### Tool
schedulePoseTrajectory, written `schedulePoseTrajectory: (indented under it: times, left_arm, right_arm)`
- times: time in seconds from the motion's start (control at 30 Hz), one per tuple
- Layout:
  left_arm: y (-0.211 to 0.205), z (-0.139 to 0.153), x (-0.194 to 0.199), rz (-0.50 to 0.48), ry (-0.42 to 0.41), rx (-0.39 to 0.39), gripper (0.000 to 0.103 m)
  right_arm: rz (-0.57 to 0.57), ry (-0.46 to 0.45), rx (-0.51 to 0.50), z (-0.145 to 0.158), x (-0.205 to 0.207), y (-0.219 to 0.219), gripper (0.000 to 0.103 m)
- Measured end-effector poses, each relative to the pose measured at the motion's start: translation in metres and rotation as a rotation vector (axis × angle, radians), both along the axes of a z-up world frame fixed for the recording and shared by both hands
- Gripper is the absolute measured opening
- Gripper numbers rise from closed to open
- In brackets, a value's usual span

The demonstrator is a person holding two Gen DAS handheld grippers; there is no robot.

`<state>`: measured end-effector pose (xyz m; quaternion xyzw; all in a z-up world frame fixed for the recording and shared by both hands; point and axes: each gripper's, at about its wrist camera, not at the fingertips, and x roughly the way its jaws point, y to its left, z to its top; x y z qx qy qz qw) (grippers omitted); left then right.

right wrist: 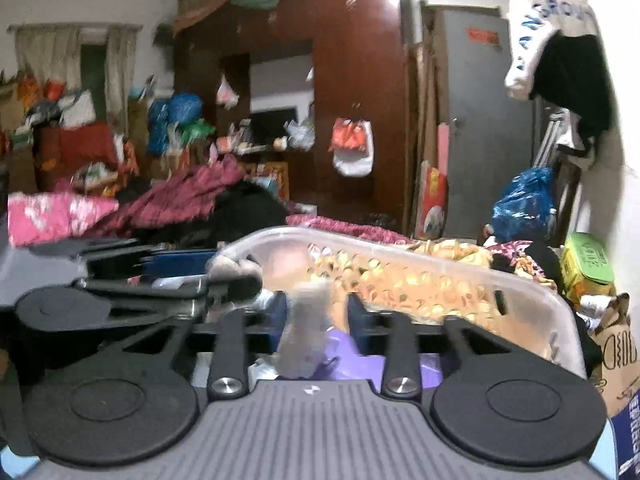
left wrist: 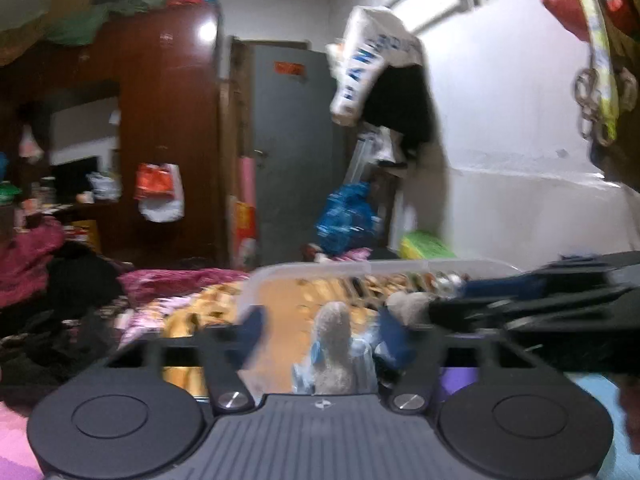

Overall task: Organize objects
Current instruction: 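Lift the plush bunny into the basket and open both grippers, then grasp a small purple box with left gripper while right gripper grasps another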

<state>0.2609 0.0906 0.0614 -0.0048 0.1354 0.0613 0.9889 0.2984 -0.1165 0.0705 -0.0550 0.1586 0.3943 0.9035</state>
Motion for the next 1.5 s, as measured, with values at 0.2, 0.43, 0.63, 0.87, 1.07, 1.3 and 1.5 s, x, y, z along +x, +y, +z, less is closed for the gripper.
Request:
schedulePoseTrajectory:
  times: [0.2,0.43,0.63,0.87,1.07,1.3,1.5]
  left_arm:
    - [-0.016,0.003,-0.076,-0.059,-0.081,0.022,0.085]
    - [-0.040,-0.062,-0.157,-0.147,-0.002,-0.074,0.087]
    - [-0.051,-0.094,-0.146,-0.153,0.077,-0.075,0.087]
    - [-0.067,-0.100,-0.137,-0.158,0.106,-0.062,0.087]
    - [-0.081,-0.102,-0.132,-0.162,0.122,-0.021,0.087]
    - [-0.089,-0.103,-0.124,-0.163,0.144,-0.015,0.087]
    - [-0.096,-0.104,-0.118,-0.155,0.167,0.001,0.087]
  right_arm:
    - [-0.031,-0.050,0.096,0.006,-0.044,-0.069,0.103]
    - [-0.088,0.111,0.197,-0.066,-0.099,-0.148,0.103]
    - [-0.043,0.092,0.195,-0.101,-0.131,-0.150,0.103]
    - [0.022,0.108,0.145,-0.112,-0.133,-0.131,0.091]
    - [0.031,0.109,0.100,-0.119,-0.143,-0.127,0.087]
    - [0.026,0.098,0.099,-0.125,-0.140,-0.135,0.056]
    - [-0.016,0.074,0.100,-0.118,-0.139,-0.158,0.054]
